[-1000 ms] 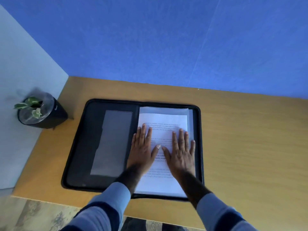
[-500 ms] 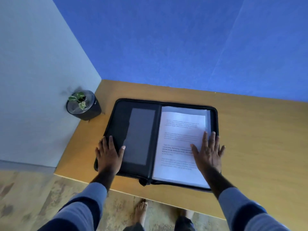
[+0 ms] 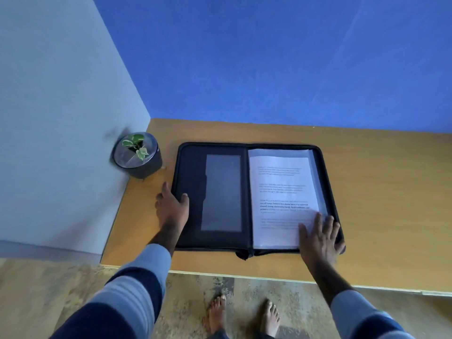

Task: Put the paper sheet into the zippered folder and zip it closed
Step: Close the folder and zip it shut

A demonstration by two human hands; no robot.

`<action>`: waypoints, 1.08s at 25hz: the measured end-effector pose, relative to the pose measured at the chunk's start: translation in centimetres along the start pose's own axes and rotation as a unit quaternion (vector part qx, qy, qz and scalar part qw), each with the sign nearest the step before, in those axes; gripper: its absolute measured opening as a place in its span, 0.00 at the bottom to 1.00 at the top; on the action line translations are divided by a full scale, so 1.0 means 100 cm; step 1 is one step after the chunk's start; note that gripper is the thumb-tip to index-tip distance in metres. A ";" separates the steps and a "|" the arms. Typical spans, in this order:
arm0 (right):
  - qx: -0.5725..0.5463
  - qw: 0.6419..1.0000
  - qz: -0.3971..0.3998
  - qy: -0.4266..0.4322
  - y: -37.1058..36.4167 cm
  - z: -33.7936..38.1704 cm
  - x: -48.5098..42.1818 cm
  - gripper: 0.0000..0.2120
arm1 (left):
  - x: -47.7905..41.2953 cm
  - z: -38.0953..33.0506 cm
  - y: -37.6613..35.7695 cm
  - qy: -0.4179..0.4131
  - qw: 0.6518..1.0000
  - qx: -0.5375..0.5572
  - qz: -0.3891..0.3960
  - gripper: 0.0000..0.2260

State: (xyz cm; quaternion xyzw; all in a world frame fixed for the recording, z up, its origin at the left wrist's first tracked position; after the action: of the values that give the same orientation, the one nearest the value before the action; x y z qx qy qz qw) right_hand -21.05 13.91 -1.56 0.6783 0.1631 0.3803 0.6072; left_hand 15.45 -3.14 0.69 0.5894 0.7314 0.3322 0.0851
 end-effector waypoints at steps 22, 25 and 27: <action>-0.320 0.876 0.062 0.356 0.136 0.198 0.101 0.32 | 0.097 -0.136 0.010 -0.054 0.835 0.428 0.341 0.42; -0.350 0.867 0.076 0.347 0.152 0.178 0.099 0.32 | 0.119 -0.148 -0.009 -0.082 0.822 0.449 0.341 0.41; -0.371 0.865 0.074 0.330 0.163 0.162 0.095 0.32 | 0.133 -0.150 -0.026 -0.112 0.814 0.444 0.358 0.34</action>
State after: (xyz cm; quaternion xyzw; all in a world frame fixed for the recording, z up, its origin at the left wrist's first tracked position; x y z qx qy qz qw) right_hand -7.21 5.67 17.30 0.2482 0.1500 0.6584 0.6946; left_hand 1.75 3.06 14.16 0.8163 0.5226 -0.0893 -0.2294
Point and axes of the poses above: each hand's wrist, its own x-axis away from the middle knuckle, its own y-axis out of the back of the hand, z = x × y, the point moved 3 cm from there along -x, towards the middle knuckle, and after that the axes turned 13 degrees about x, right-handed, at the moved point
